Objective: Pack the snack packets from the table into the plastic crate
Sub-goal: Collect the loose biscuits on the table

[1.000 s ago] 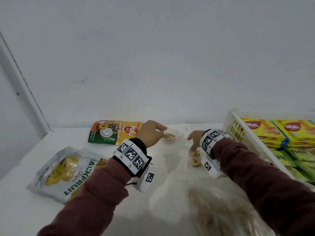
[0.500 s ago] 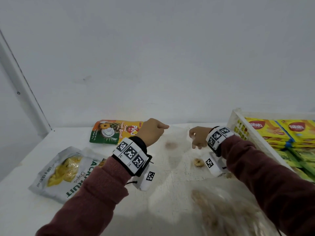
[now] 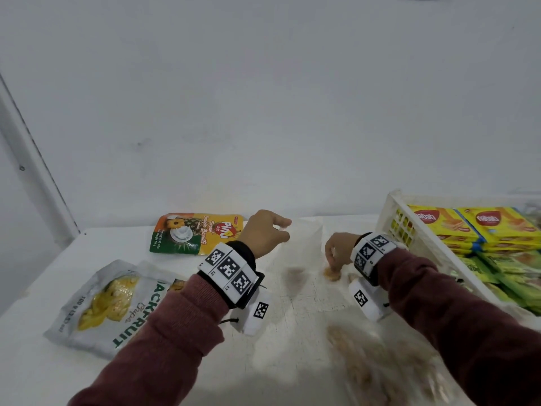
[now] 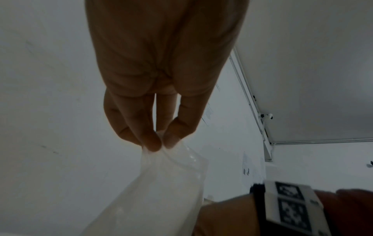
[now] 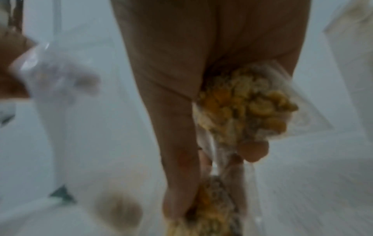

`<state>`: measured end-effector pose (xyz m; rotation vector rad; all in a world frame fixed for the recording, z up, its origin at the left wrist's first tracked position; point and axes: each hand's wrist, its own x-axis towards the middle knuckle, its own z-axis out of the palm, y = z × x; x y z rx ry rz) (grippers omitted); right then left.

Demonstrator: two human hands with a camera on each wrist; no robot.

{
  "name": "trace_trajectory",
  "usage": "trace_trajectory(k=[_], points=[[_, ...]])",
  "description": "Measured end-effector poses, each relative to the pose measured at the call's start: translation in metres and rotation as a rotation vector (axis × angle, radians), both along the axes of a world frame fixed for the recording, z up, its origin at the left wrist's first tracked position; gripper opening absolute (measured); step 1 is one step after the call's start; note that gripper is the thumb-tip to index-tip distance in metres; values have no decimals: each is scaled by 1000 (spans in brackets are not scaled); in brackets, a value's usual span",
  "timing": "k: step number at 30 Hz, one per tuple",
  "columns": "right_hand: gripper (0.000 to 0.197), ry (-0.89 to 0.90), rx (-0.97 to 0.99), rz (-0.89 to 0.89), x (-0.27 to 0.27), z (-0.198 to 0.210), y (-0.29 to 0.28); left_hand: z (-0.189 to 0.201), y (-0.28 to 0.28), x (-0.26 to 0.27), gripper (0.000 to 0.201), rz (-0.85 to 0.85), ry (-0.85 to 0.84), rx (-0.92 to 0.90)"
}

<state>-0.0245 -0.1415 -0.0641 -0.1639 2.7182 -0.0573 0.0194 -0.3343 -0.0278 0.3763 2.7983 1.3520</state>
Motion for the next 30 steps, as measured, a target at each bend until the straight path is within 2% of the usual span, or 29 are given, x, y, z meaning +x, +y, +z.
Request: trace_trajectory(k=[2, 4, 7, 9, 12, 16, 20, 25, 30], points=[[29, 113, -152, -52, 0, 17, 8, 0, 0, 0, 40, -6, 4, -20], [25, 327, -310, -100, 0, 38, 17, 1, 1, -1, 41, -7, 11, -37], [23, 574, -693, -144, 6, 64, 23, 3, 3, -3, 41, -14, 21, -57], [15, 625, -929, -97, 20, 76, 18, 3, 7, -3, 41, -17, 25, -61], [17, 547, -1126, -47, 39, 77, 4, 3, 13, -4, 39, -22, 40, -57], [23, 518, -1045, 49, 44, 57, -3, 3, 18, -5, 24, -31, 44, 10], [24, 567, -887, 124, 45, 48, 2, 1, 19, -5, 37, -14, 17, 50], [2, 575, -670, 192, 46, 54, 5, -1, 21, -6, 39, -20, -7, 84], [11, 579, -388, 233, 49, 61, 3, -2, 22, -6, 38, -15, -9, 88]])
